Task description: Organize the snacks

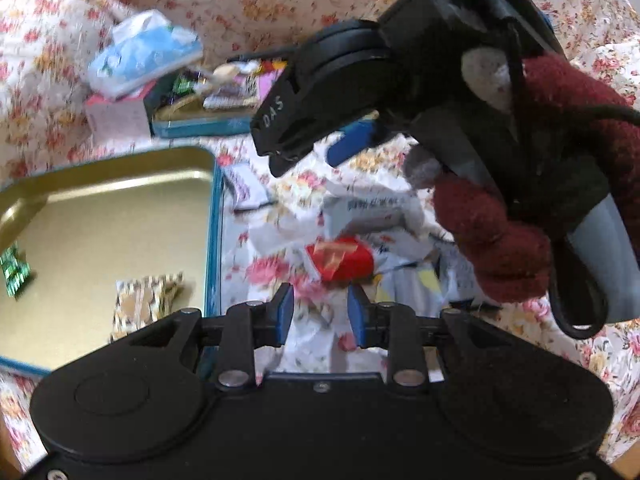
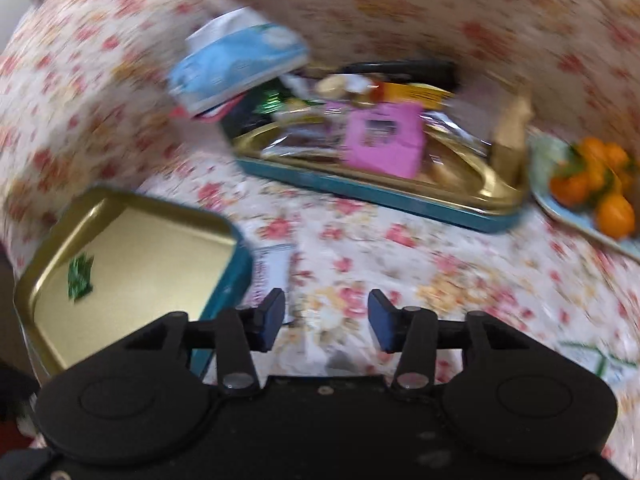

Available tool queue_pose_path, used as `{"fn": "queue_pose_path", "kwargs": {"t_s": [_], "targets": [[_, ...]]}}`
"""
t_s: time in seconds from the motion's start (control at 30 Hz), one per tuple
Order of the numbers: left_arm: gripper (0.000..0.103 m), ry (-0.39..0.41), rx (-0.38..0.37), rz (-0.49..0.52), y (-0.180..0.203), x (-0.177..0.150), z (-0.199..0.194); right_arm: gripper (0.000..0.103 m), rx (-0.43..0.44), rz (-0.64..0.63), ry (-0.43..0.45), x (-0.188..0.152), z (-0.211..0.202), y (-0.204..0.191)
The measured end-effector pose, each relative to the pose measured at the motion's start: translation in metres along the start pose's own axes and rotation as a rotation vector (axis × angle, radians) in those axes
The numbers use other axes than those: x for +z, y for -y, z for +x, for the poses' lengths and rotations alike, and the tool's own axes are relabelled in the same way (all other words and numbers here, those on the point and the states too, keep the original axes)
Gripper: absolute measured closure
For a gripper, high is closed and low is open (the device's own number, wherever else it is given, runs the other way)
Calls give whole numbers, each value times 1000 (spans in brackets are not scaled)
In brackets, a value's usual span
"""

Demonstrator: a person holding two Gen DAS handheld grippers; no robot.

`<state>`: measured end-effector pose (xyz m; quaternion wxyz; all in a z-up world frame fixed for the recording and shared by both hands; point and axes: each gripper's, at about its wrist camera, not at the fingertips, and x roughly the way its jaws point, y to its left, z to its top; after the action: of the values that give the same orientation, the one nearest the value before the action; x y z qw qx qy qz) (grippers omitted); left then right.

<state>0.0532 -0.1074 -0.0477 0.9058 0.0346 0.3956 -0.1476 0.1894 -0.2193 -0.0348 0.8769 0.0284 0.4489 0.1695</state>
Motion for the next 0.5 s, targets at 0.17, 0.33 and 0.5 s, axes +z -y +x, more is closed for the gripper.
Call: {"fn": "queue_pose_path", "kwargs": {"t_s": [0.17, 0.33, 0.5], "targets": [[64, -12, -9, -36, -4, -8, 5, 58, 44, -62, -17, 0, 10, -16], [63, -1, 1, -20, -1, -10, 5, 58, 35, -125, -45, 0, 19, -31], [61, -3, 1, -12, -1, -10, 5, 58, 26, -147, -60, 3, 31, -38]]}}
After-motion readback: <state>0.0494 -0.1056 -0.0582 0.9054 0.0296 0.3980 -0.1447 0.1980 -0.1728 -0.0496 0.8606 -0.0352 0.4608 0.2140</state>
